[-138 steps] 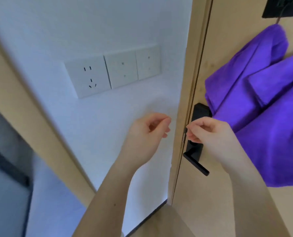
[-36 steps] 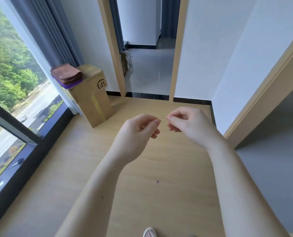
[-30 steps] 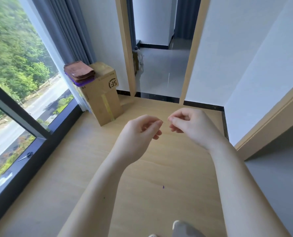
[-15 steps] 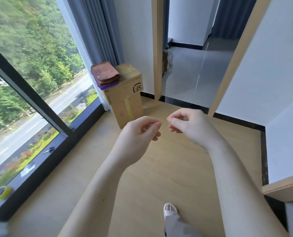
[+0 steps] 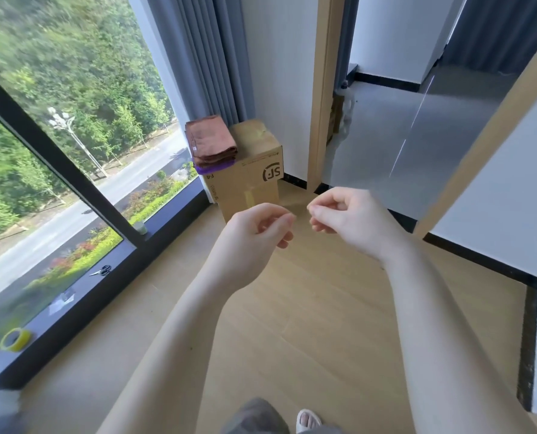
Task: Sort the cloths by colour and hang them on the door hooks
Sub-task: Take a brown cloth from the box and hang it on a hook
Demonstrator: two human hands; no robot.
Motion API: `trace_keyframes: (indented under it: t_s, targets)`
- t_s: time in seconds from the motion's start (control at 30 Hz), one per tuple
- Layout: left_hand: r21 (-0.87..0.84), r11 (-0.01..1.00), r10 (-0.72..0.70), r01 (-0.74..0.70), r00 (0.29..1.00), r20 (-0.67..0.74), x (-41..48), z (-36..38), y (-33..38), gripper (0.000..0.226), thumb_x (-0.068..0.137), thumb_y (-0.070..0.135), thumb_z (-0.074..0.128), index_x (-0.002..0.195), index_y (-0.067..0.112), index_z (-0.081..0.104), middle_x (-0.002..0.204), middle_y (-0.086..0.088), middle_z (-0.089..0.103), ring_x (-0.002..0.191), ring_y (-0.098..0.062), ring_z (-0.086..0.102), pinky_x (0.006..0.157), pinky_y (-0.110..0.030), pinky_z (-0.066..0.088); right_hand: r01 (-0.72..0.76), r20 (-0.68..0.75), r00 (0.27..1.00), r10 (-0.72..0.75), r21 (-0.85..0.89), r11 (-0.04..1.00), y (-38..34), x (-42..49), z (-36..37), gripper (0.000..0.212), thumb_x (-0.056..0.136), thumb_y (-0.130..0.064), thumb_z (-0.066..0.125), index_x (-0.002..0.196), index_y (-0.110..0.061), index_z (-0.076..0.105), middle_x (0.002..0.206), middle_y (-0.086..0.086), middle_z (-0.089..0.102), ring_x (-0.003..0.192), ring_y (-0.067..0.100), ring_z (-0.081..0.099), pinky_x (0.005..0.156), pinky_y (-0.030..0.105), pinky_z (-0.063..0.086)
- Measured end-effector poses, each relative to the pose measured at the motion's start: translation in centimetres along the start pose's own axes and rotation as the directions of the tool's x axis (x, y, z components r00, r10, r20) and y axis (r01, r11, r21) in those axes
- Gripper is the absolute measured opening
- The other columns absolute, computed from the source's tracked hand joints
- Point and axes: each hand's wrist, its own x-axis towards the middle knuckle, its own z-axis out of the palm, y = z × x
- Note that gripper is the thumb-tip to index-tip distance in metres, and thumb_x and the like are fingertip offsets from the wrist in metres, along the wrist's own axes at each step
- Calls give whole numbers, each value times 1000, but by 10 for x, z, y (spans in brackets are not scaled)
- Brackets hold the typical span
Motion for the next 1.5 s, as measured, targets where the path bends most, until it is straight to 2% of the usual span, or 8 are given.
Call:
trace_keyframes:
  t_s: [0.47, 0.63, 0.77, 1.0, 1.17, 1.3, 1.37, 1.5]
  targets:
    - [-26, 999, -29, 30, 999, 18, 141, -44, -45, 15, 102, 33, 58, 98, 30, 72, 81, 12, 74, 74, -2, 69, 81, -36, 58, 2, 59, 998, 3, -74, 997, -12, 149, 34, 10, 97, -29, 67, 89, -29, 74, 81, -12, 76, 83, 6, 72, 92, 44, 59]
    - [-8, 1000, -26, 26, 999, 38, 206, -90, -61, 17, 103, 33, 56, 99, 29, 72, 83, 9, 74, 72, 3, 66, 64, -16, 51, 16, 57, 998, -11, -87, 996, -38, 225, 63, 9, 96, -30, 67, 90, -30, 73, 82, -12, 76, 83, 7, 73, 92, 44, 59]
    - [-15, 1000, -20, 20, 1000, 18, 255, -130, -76, 16, 102, 34, 57, 96, 31, 72, 83, 12, 75, 77, -1, 68, 79, -28, 55, 35, 78, 997, -27, -108, 994, -62, 283, 90, 9, 96, -31, 67, 89, -31, 74, 82, -12, 76, 84, 6, 73, 91, 43, 60]
    - [-57, 998, -26, 26, 1000, 2, 314, -175, -104, 15, 101, 33, 59, 94, 35, 72, 82, 13, 75, 79, -2, 69, 80, -28, 55, 20, 119, 993, -5, -125, 992, -87, 349, 126, 10, 96, -30, 67, 89, -30, 73, 82, -12, 76, 84, 7, 73, 91, 42, 59]
    - [-83, 996, -38, 39, 999, 15, 349, -187, -114, 16, 101, 34, 59, 92, 35, 73, 83, 11, 75, 83, -8, 71, 87, -39, 59, 4, 145, 989, 20, -163, 987, -96, 385, 134, 9, 97, -32, 66, 92, -31, 73, 82, -12, 76, 83, 5, 71, 91, 39, 59]
    - [-75, 996, -38, 39, 999, 8, 378, -192, -122, 16, 101, 35, 58, 94, 34, 72, 81, 11, 75, 71, 1, 65, 69, -21, 49, 25, 159, 987, 3, -174, 984, -97, 419, 138, 10, 97, -31, 65, 91, -31, 73, 80, -13, 75, 81, 3, 70, 88, 37, 59]
    - [-66, 997, -48, 48, 999, -2, 392, -194, -126, 16, 102, 35, 58, 94, 33, 73, 81, 12, 75, 71, 3, 65, 66, -14, 45, 30, 178, 984, 2, -179, 983, -95, 438, 141, 10, 97, -33, 66, 90, -33, 73, 81, -14, 75, 83, 4, 71, 88, 38, 59]
    - [-52, 996, -77, 75, 996, -40, 429, -197, -135, 14, 100, 37, 60, 95, 36, 73, 82, 13, 75, 79, -3, 69, 79, -32, 57, 37, 224, 975, 9, -200, 979, -92, 480, 144, 10, 97, -35, 66, 90, -33, 73, 82, -13, 75, 85, 6, 70, 86, 37, 59]
